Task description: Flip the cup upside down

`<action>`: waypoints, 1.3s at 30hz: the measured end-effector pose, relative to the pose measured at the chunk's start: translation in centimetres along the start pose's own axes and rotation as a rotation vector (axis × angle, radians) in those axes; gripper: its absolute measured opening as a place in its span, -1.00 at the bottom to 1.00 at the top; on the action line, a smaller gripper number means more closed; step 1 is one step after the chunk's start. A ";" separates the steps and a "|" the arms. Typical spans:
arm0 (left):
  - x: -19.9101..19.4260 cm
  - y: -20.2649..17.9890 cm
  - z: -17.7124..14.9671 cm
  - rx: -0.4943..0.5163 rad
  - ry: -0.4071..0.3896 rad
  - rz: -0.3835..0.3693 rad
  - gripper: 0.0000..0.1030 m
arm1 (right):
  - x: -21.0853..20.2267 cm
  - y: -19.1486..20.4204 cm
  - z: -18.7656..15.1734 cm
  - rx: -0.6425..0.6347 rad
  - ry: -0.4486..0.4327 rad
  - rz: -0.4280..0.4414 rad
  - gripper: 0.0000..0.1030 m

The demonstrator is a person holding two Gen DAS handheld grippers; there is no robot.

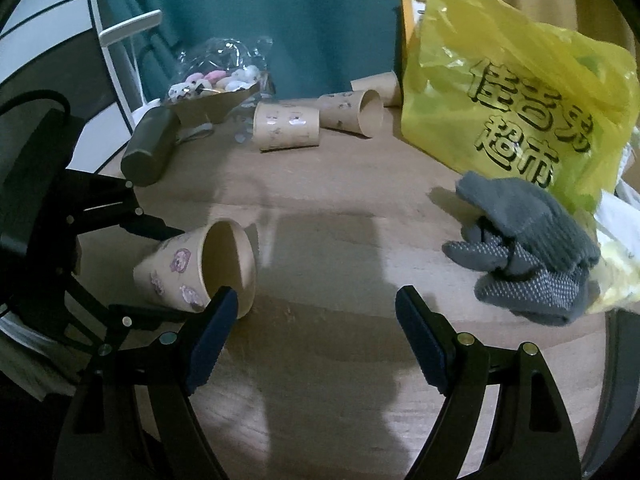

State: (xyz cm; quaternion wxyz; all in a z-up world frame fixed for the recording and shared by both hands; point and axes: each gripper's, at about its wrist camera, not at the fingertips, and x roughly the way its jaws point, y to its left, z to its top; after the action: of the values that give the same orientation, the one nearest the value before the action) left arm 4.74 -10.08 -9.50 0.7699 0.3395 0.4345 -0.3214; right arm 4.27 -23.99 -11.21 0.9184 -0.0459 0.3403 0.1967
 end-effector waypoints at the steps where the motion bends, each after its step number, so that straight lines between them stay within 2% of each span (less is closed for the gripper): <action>1: 0.2 0.2 0.0 -0.007 0.004 -0.006 0.25 | 0.1 0.1 0.1 -0.006 0.002 0.000 0.63; 8: -1.1 1.6 -0.6 -0.098 -0.020 -0.042 0.26 | 0.1 1.0 0.9 -0.073 0.018 0.003 0.63; 10: -1.8 1.8 -0.9 -0.134 -0.024 -0.042 0.51 | 0.0 1.3 1.1 -0.096 0.024 0.003 0.63; 13: -3.1 1.9 -1.8 -0.194 -0.048 -0.033 0.52 | 0.0 2.1 1.7 -0.169 0.033 -0.002 0.63; 17: -4.5 1.7 -3.6 -0.273 -0.072 -0.027 0.53 | -0.1 4.2 2.7 -0.359 0.025 -0.042 0.63; 21: -5.1 1.7 -6.6 -0.396 -0.086 -0.025 0.53 | 0.3 8.0 2.8 -0.669 0.049 -0.042 0.63; 24: -5.9 1.7 -9.1 -0.519 -0.111 -0.005 0.53 | 1.1 10.8 2.1 -0.869 0.140 0.034 0.63; 28: -7.6 1.7 -12.4 -0.666 -0.137 0.076 0.53 | 2.7 13.5 1.5 -1.068 0.276 0.099 0.63; 31: -8.9 1.9 -14.5 -0.754 -0.170 0.128 0.53 | 4.2 14.7 1.5 -1.133 0.386 0.145 0.63; 34: -9.9 2.2 -16.2 -0.825 -0.200 0.141 0.53 | 6.1 15.9 1.2 -1.161 0.528 0.195 0.62; 37: -10.1 2.3 -17.6 -0.867 -0.210 0.138 0.53 | 7.8 16.5 1.6 -1.141 0.625 0.210 0.55; 39: -10.0 2.3 -18.3 -0.881 -0.208 0.139 0.53 | 8.3 17.0 1.7 -1.151 0.658 0.211 0.52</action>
State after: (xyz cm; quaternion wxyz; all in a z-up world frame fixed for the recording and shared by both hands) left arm -5.87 7.94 -7.25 0.9001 -0.0260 0.4263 -0.0860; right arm 4.39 -5.29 -14.45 0.5715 -0.5524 0.4461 0.4113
